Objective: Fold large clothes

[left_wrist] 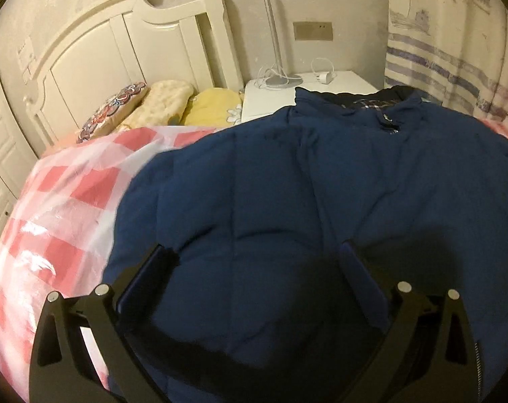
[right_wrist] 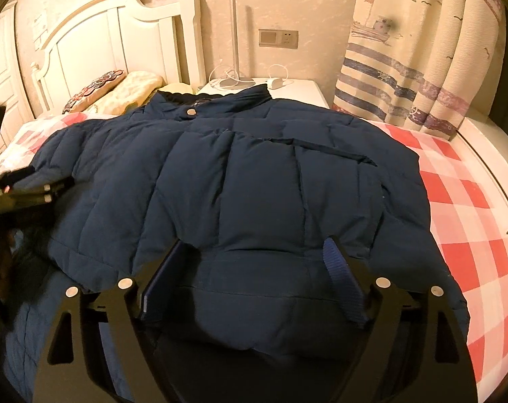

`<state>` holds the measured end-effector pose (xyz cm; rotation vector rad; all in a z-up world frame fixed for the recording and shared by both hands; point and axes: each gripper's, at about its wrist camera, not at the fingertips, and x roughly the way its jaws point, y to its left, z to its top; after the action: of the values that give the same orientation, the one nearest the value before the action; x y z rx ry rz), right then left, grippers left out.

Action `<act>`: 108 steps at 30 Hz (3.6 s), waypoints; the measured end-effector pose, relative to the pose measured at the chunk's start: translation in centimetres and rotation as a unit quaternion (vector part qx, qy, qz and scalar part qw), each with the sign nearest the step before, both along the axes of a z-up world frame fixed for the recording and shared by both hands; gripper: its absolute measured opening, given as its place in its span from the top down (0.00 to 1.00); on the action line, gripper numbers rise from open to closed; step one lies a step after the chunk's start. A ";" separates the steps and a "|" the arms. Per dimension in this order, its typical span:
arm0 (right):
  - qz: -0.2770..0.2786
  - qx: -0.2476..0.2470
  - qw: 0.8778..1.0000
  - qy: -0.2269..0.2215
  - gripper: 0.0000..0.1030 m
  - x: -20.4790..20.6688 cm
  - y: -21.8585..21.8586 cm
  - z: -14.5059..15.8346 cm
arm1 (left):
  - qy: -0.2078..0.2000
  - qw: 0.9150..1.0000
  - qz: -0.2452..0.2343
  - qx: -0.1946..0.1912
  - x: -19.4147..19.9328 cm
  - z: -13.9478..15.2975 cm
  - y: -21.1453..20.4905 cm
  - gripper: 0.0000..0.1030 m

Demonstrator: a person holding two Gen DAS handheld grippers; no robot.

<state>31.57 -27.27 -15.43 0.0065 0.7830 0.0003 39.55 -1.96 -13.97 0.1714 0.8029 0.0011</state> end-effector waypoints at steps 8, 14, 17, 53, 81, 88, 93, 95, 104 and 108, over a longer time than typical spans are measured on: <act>-0.006 -0.016 1.000 -0.005 0.16 -0.2 0.3 0.1 | 0.017 1.000 0.001 -0.022 0.7 -0.6 0.8 0.02; -0.032 0.005 0.998 -0.052 0.14 -1.9 0.1 2.5 | 0.018 1.000 0.002 -0.023 0.7 -0.7 0.7 0.02; -0.021 -0.012 0.998 -0.050 0.11 -0.6 0.7 3.9 | 0.019 1.000 0.003 -0.021 0.7 -0.7 0.7 0.02; 0.044 -0.078 0.994 0.055 0.04 -3.6 2.4 -1.0 | 0.013 1.000 0.018 0.007 0.5 -0.8 0.1 0.02; 0.126 -0.026 0.990 0.065 0.04 -20.6 2.3 -2.2 | 0.065 0.996 -0.052 -0.040 -24.1 -1.5 3.1 0.02; 0.141 -0.039 0.988 0.055 0.04 -24.8 3.0 -0.9 | 0.038 0.996 -0.079 -0.017 -28.8 0.4 3.3 0.02; 0.142 -0.029 0.989 0.043 0.04 -27.2 2.5 -2.3 | 0.051 0.995 -0.073 -0.035 -29.0 -1.7 3.9 0.02; 0.126 -0.027 0.991 0.046 0.04 -27.9 2.6 -1.6 | 0.060 0.995 -0.068 -0.038 -29.5 -0.9 4.2 0.02; 0.148 -0.026 0.989 0.011 0.04 -30.3 1.5 -2.7 | 0.026 0.994 -0.093 -0.041 -34.0 -2.0 6.3 0.02; 0.140 -0.026 0.990 -0.001 0.04 -31.8 0.4 -2.2 | -0.003 0.997 -0.074 -0.026 -36.1 -1.7 8.5 0.02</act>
<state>-0.20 -26.90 -17.62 -0.1528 0.7762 0.2471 3.46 6.52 -15.65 0.1815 0.7821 -0.1583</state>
